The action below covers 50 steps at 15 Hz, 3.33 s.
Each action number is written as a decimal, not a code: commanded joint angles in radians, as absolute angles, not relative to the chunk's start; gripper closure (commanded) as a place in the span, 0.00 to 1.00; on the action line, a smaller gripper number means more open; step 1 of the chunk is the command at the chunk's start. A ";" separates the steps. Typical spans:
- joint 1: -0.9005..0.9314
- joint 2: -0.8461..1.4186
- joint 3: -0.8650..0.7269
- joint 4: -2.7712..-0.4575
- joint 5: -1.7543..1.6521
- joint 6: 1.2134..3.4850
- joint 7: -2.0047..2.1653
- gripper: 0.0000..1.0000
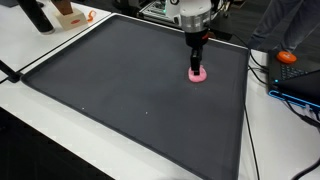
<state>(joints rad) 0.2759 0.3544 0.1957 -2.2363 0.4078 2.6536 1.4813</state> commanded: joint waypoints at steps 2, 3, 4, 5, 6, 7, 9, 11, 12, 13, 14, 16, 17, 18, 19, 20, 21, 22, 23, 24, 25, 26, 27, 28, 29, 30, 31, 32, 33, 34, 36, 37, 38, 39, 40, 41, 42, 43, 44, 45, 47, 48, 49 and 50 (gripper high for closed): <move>0.239 0.346 0.187 -2.165 0.380 2.483 1.407 0.00; 0.236 0.353 0.178 -2.139 0.362 2.433 1.393 0.00; 0.229 0.366 0.172 -2.106 0.347 2.374 1.365 0.00; 0.226 0.376 0.165 -2.078 0.327 2.322 1.344 0.00; 0.222 0.390 0.159 -2.045 0.309 2.269 1.316 0.00; 0.218 0.410 0.154 -2.006 0.292 2.216 1.279 0.00; 0.214 0.451 0.148 -1.933 0.263 2.120 1.198 0.00; 0.217 0.495 0.145 -1.864 0.245 2.049 1.121 0.00; 0.221 0.522 0.144 -1.828 0.237 2.020 1.081 0.00; 0.224 0.545 0.143 -1.796 0.229 1.995 1.041 0.00; 0.230 0.569 0.141 -1.765 0.221 1.976 1.007 0.00; 0.239 0.614 0.138 -1.708 0.201 1.957 0.927 0.00; 0.243 0.633 0.137 -1.684 0.198 1.956 0.892 0.00; 0.248 0.651 0.136 -1.662 0.190 1.958 0.856 0.00; 0.250 0.669 0.138 -1.639 0.189 1.959 0.816 0.00; 0.256 0.685 0.140 -1.618 0.183 1.962 0.775 0.00; 0.263 0.699 0.138 -1.598 0.177 1.960 0.742 0.00; 0.272 0.714 0.139 -1.577 0.167 1.950 0.702 0.00; 0.280 0.726 0.139 -1.558 0.159 1.936 0.667 0.00; 0.290 0.738 0.138 -1.538 0.149 1.922 0.634 0.00; 0.300 0.747 0.134 -1.521 0.139 1.910 0.612 0.00; 0.311 0.756 0.133 -1.504 0.129 1.898 0.587 0.00; 0.323 0.763 0.132 -1.488 0.115 1.887 0.563 0.00; 0.335 0.769 0.131 -1.472 0.104 1.875 0.544 0.00; 0.350 0.773 0.128 -1.458 0.083 1.866 0.524 0.00; 0.363 0.776 0.130 -1.446 0.062 1.853 0.490 0.00; 0.379 0.779 0.126 -1.435 0.036 1.847 0.468 0.00; 0.390 0.783 0.129 -1.426 0.016 1.837 0.439 0.00; 0.400 0.786 0.130 -1.418 -0.004 1.830 0.413 0.00; 0.411 0.788 0.131 -1.414 -0.023 1.828 0.391 0.00; 0.432 0.790 0.136 -1.409 -0.063 1.820 0.341 0.00; 0.441 0.792 0.139 -1.407 -0.082 1.814 0.314 0.00; 0.452 0.794 0.140 -1.405 -0.101 1.811 0.292 0.00; 0.461 0.796 0.142 -1.404 -0.120 1.806 0.268 0.00; 0.470 0.797 0.145 -1.405 -0.140 1.803 0.242 0.00; 0.478 0.798 0.148 -1.405 -0.159 1.799 0.214 0.00; 0.488 0.801 0.149 -1.404 -0.179 1.790 0.194 0.00; 0.498 0.803 0.151 -1.403 -0.197 1.787 0.174 0.00; 0.508 0.806 0.154 -1.402 -0.217 1.781 0.154 0.00; 0.517 0.807 0.157 -1.401 -0.235 1.778 0.135 0.00; 0.534 0.806 0.163 -1.402 -0.270 1.770 0.098 0.00; 0.541 0.806 0.165 -1.402 -0.286 1.766 0.082 0.00; 0.550 0.806 0.168 -1.402 -0.302 1.763 0.066 0.00; 0.558 0.806 0.169 -1.402 -0.318 1.759 0.052 0.00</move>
